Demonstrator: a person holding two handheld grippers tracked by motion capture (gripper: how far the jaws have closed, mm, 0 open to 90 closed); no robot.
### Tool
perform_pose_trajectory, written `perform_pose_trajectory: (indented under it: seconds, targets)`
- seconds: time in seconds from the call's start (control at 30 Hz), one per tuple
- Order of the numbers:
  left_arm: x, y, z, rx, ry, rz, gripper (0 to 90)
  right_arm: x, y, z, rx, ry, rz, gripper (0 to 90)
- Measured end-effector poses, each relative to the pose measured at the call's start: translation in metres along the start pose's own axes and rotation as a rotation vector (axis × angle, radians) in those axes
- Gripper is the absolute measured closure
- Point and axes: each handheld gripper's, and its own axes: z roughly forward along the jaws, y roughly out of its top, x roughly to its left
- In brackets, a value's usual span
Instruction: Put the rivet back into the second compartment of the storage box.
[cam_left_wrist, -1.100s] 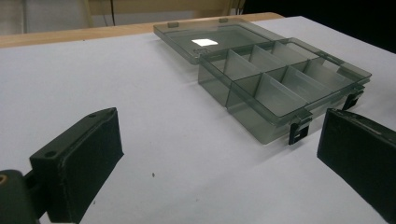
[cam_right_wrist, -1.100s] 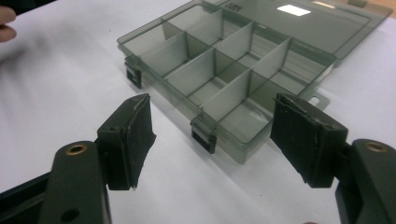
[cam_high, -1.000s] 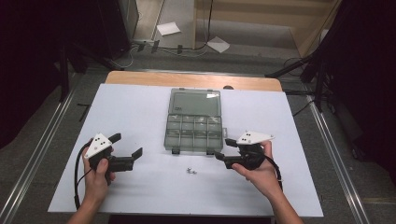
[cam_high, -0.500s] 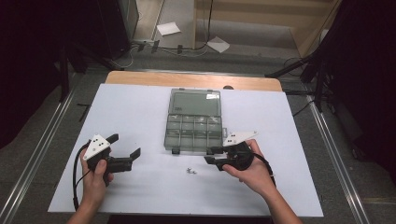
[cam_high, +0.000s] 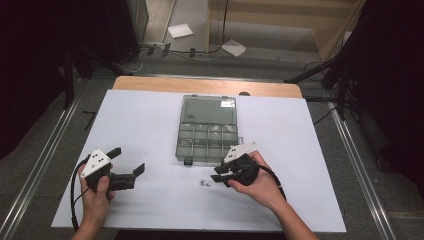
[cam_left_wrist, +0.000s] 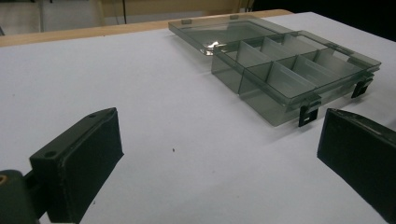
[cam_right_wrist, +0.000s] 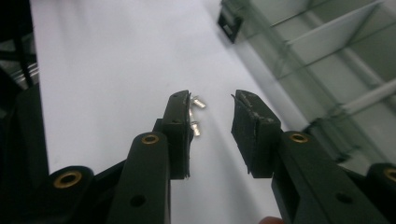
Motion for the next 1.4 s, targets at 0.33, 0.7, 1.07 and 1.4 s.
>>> perform_pose_trajectory:
  seconds: [0.33,0.7,1.07,1.4]
  targets:
    - [-0.002,-0.006,-0.005,0.003,0.004,-0.011,0.0,0.006,0.004,0.018,0.060,0.002,-0.036,67.0]
    - [-0.006,-0.011,-0.007,0.003,0.007,-0.002,0.0,0.008,0.007,0.028,0.120,0.004,-0.068,74.5]
    - [-0.004,-0.012,-0.008,0.007,0.015,-0.010,0.0,0.008,0.008,0.040,0.161,0.001,-0.088,76.0]
    - [-0.004,-0.013,-0.008,0.016,0.017,0.000,0.0,0.010,0.007,0.044,0.186,-0.021,-0.116,79.2]
